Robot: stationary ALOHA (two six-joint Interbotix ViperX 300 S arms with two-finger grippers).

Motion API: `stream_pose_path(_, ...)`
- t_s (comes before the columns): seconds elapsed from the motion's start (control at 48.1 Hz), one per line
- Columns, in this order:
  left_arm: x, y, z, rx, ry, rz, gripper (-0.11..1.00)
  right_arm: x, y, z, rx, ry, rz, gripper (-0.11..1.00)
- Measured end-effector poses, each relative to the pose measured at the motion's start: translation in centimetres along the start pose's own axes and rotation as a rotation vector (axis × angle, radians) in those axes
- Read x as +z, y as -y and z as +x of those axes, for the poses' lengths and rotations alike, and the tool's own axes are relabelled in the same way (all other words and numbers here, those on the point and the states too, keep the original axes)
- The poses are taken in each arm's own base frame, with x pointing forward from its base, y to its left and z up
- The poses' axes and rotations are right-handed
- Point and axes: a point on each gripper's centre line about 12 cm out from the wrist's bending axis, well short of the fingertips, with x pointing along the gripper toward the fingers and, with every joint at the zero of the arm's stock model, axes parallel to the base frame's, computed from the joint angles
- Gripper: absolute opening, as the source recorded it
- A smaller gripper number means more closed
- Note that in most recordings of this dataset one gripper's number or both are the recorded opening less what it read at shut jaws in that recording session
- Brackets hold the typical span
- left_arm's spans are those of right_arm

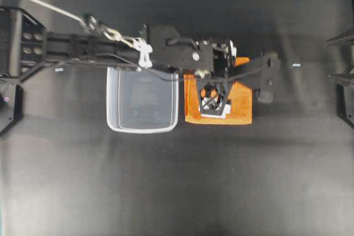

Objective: Place the orange towel into the container with the left arm.
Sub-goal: 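Lower the left gripper and pinch the orange towel's near edge, then lift the towel with the left gripper and swing it leftward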

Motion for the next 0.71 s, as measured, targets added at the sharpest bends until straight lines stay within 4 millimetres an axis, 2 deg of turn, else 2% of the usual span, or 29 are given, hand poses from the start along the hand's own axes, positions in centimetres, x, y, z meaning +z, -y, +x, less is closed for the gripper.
stream_pose_path(0.104,-0.4,0.4,1.2,-0.005,-0.018,0.005,0.88,0.0,0.0,0.0,0.000,0.000,0.000,0.74)
stream_pose_path(0.333,-1.3,0.2,1.6,-0.006,-0.030,-0.001,0.86,0.0,0.0,0.0,0.000,0.000,0.002,0.74)
stream_pose_path(0.437,-1.6,0.4,1.6,-0.009,-0.039,-0.001,0.81,0.0,0.0,0.0,0.000,0.000,0.000,0.74)
stream_pose_path(0.541,-1.8,0.6,1.5,-0.011,-0.040,0.001,0.62,0.0,0.0,0.0,0.000,0.000,0.002,0.73)
stream_pose_path(0.707,-1.6,1.1,1.0,-0.012,-0.035,0.018,0.17,0.0,0.0,0.0,0.000,0.000,0.002,0.73)
